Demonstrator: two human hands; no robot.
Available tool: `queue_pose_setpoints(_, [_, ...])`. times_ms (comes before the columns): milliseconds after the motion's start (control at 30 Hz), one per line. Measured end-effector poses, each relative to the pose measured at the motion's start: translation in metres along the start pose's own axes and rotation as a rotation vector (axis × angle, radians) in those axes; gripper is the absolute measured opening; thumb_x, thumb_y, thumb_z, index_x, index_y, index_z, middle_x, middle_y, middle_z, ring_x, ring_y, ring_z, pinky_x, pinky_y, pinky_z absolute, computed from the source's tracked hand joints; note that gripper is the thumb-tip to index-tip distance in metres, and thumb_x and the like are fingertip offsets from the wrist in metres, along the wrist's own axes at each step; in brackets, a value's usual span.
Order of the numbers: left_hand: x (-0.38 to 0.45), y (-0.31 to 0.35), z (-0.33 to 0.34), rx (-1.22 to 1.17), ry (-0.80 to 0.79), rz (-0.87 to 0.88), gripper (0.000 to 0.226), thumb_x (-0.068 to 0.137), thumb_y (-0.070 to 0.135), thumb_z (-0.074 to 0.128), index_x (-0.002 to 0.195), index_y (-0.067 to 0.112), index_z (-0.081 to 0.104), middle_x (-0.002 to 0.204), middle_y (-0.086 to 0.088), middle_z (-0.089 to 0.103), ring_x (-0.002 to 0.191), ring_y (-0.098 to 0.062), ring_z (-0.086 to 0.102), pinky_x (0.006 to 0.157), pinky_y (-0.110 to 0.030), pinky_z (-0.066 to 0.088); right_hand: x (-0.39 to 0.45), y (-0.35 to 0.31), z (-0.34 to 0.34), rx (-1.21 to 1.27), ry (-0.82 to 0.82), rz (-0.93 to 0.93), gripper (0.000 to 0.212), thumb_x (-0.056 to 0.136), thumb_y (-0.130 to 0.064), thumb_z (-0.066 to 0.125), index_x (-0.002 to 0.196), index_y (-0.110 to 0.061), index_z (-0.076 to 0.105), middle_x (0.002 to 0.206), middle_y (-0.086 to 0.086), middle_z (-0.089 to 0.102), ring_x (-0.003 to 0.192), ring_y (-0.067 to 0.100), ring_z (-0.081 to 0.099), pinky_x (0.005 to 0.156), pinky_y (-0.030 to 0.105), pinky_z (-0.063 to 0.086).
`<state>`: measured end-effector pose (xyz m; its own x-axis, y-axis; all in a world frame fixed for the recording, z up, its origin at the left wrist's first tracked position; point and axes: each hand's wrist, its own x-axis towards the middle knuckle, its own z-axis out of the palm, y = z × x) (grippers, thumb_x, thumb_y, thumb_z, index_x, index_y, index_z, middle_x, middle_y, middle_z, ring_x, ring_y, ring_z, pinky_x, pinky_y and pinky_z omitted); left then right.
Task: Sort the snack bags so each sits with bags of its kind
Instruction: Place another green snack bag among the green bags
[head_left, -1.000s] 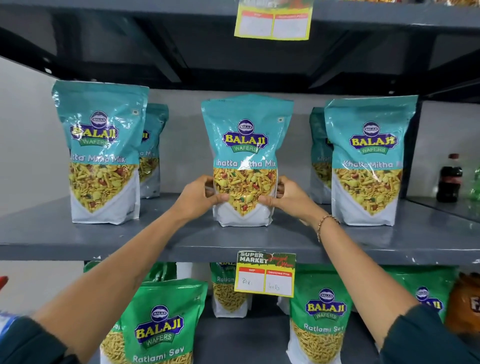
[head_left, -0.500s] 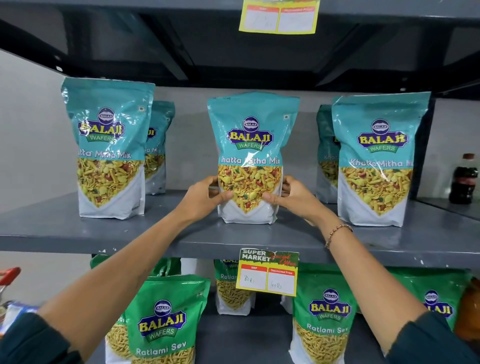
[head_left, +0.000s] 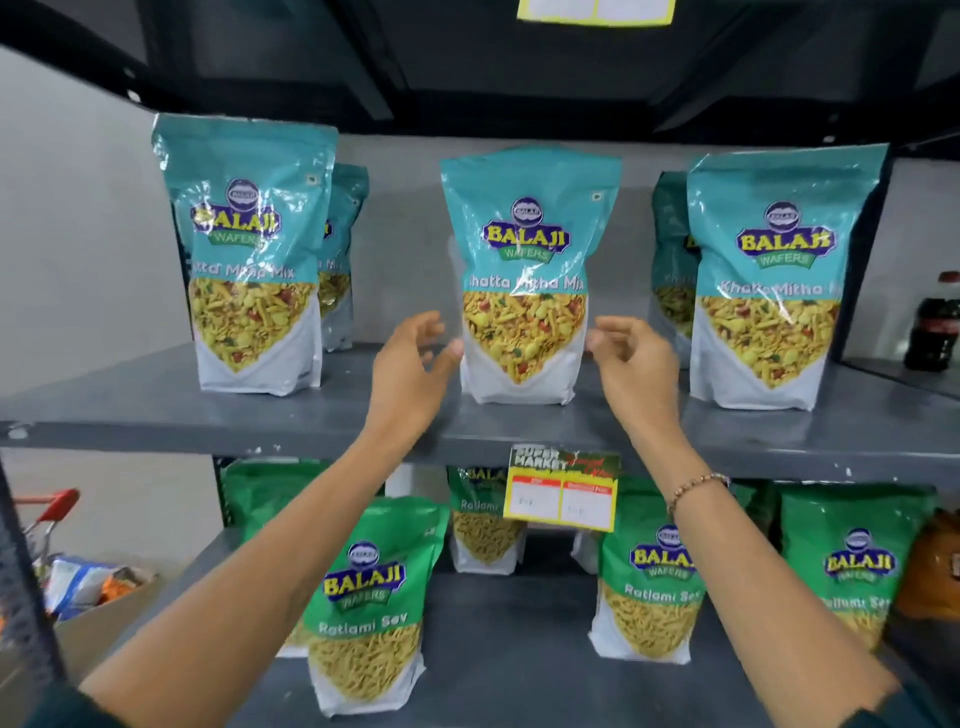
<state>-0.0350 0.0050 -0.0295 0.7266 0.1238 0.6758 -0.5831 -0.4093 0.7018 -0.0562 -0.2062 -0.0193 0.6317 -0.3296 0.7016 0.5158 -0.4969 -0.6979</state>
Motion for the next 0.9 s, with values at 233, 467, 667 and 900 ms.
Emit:
queue_pose_setpoints(233, [-0.138, -0.034, -0.043, -0.166, 0.112, 0.043, 0.01, 0.092, 0.026, 0.053, 0.098, 0.024, 0.06, 0.089, 0.01, 0.066, 0.083, 0.004, 0.062, 0.074, -0.009, 0.044, -0.166, -0.02, 0.039, 0.199, -0.178, -0.128, 0.017, 0.084, -0.009, 0.058, 0.086, -0.024, 0.066, 0.077, 0.0, 0.071, 0.074, 0.013, 0.067, 0.069, 0.023, 0.053])
queue_pose_setpoints(467, [-0.235, -0.167, -0.056, 0.026, 0.093, -0.486, 0.031, 0.09, 0.034, 0.054, 0.112, 0.013, 0.052, 0.101, 0.0, 0.058, 0.09, -0.002, 0.057, 0.078, -0.02, 0.047, -0.281, 0.098, 0.103, -0.149, -0.669, 0.235, 0.016, 0.085, -0.009, 0.055, 0.095, -0.009, 0.067, 0.09, 0.011, 0.074, 0.076, 0.006, 0.063, 0.075, 0.022, 0.053])
queue_pose_setpoints(667, [-0.221, -0.228, -0.07, 0.234, -0.196, -0.76, 0.085, 0.077, 0.038, 0.07, 0.139, 0.001, 0.025, 0.143, -0.019, 0.027, 0.134, -0.034, 0.029, 0.112, -0.045, 0.029, -0.283, 0.15, 0.123, -0.325, -0.927, 0.485, 0.063, 0.086, -0.033, 0.059, 0.137, -0.007, 0.034, 0.142, 0.013, 0.044, 0.128, 0.027, 0.045, 0.102, 0.035, 0.039])
queue_pose_setpoints(900, [-0.206, -0.245, -0.065, 0.284, -0.469, -0.71, 0.071, 0.077, 0.032, 0.072, 0.131, 0.004, 0.036, 0.136, -0.016, 0.049, 0.124, -0.035, 0.046, 0.093, -0.038, 0.039, -0.272, 0.153, 0.163, 0.098, -0.897, 0.674, 0.079, 0.077, -0.012, 0.071, 0.14, -0.01, 0.024, 0.145, 0.01, 0.04, 0.132, 0.02, 0.04, 0.112, 0.041, 0.032])
